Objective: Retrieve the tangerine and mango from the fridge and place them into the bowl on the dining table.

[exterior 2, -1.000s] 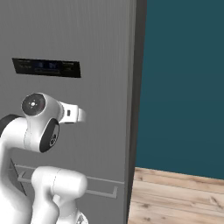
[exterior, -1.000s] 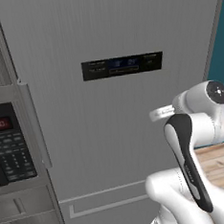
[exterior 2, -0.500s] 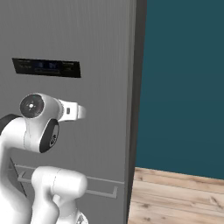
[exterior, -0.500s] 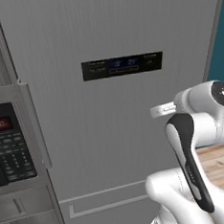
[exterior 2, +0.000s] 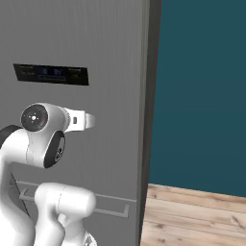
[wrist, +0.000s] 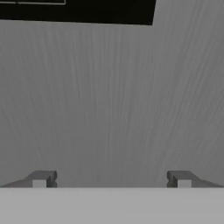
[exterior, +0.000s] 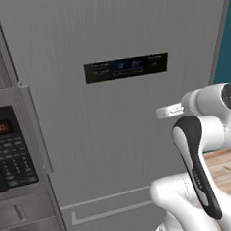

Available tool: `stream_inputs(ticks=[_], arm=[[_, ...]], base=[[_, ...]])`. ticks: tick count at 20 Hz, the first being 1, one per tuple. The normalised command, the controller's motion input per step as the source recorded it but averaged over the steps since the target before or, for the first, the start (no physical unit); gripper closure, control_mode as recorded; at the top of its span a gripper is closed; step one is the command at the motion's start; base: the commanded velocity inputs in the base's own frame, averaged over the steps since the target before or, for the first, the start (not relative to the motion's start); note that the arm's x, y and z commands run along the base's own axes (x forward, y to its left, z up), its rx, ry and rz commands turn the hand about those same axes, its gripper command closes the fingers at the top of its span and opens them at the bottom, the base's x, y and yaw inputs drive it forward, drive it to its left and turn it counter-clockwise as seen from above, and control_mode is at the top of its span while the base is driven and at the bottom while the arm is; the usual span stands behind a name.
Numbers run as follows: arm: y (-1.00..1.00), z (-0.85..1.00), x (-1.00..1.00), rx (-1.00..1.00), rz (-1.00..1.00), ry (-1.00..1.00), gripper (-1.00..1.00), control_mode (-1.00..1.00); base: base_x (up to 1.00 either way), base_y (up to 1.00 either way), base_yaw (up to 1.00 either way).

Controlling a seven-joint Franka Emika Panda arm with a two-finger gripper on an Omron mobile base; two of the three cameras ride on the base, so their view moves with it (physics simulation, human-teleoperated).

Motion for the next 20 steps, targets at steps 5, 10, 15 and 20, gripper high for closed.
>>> stream_inputs(ticks=[5,10,15,20], arm=[[0.0,0.0,0.0,0.0,0.0,-0.01,-1.0,-1.0],[0.0,0.0,0.02,0.0,0.0,0.0,-1.0,-1.0],[0.0,-0.06,0.0,0.0,0.0,0.0,-1.0,-1.0],[0.0,-0.15,0.0,0.0,0.0,0.0,-1.0,-1.0]], base=[[0.0,0.0,0.0],[0.0,0.0,0.0],[0.0,0.0,0.0],[0.0,0.0,0.0]])
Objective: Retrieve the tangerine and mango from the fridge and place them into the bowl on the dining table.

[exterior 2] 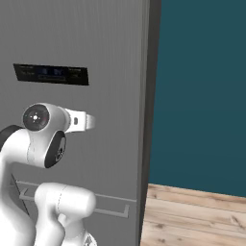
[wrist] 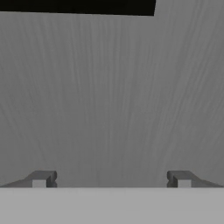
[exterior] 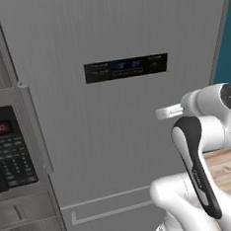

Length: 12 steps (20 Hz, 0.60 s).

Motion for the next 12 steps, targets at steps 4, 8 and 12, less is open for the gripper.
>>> stream_inputs(ticks=[4,8,12], arm=[[0.0,-0.1,0.0,0.0,0.0,0.0,-1.0,1.0],[0.0,0.0,0.0,0.0,0.0,0.0,-1.0,1.0],[0.0,0.0,0.0,0.0,0.0,0.0,-1.0,1.0]], base=[[-0.14,0.0,0.0],[-0.56,0.0,0.0],[-0.63,0.02,0.0]])
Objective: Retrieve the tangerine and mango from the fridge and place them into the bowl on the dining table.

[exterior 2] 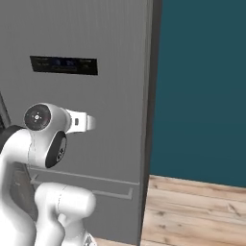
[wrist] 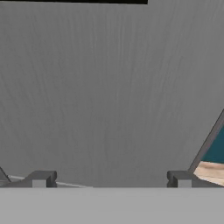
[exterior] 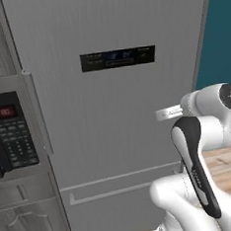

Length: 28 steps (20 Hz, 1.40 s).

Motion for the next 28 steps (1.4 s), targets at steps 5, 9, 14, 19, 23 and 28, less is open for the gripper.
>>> stream_inputs(ticks=[5,9,14,19,23,28], arm=[[0.0,0.0,0.0,0.0,0.0,0.0,-1.0,1.0],[0.0,0.0,0.0,0.0,0.0,0.0,-1.0,1.0],[0.0,0.0,0.0,0.0,0.0,0.0,-1.0,1.0],[0.0,0.0,0.0,0.0,0.0,0.0,-1.0,1.0],[0.0,0.0,0.0,0.0,0.0,0.0,-1.0,1.0],[0.0,0.0,0.0,0.0,0.0,0.0,-1.0,1.0]], base=[[-0.4,0.23,0.0],[-0.31,0.48,0.0],[-0.48,0.68,0.0],[-0.52,0.76,0.0],[-0.38,0.74,0.0],[-0.26,0.7,0.0]])
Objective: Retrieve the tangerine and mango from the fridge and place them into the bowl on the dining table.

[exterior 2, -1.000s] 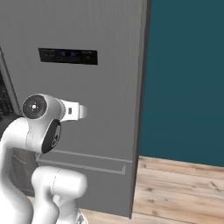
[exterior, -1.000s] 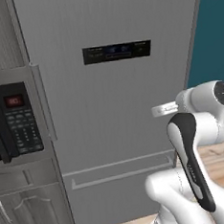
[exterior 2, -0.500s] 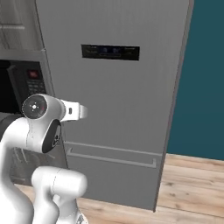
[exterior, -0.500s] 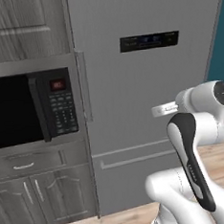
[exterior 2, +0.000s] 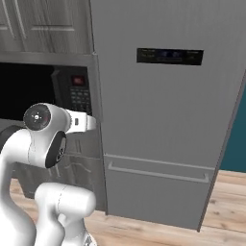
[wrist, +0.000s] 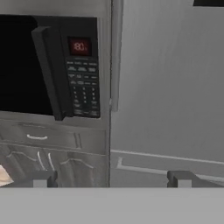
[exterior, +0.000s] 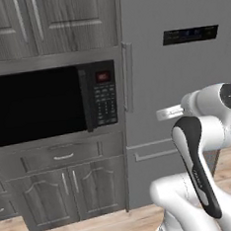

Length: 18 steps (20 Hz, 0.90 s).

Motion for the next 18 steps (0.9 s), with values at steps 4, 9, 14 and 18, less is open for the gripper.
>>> stream_inputs(ticks=[4,9,14,18], arm=[[0.0,0.0,0.0,0.0,0.0,0.0,-1.0,1.0],[0.0,0.0,0.0,0.0,0.0,0.0,-1.0,1.0],[0.0,0.0,0.0,0.0,0.0,0.0,-1.0,1.0],[0.0,0.0,0.0,0.0,0.0,0.0,-1.0,1.0]], base=[[-0.14,0.52,0.0],[-0.16,0.24,0.0],[-0.32,-0.01,0.0],[-0.29,-0.06,-0.01]])
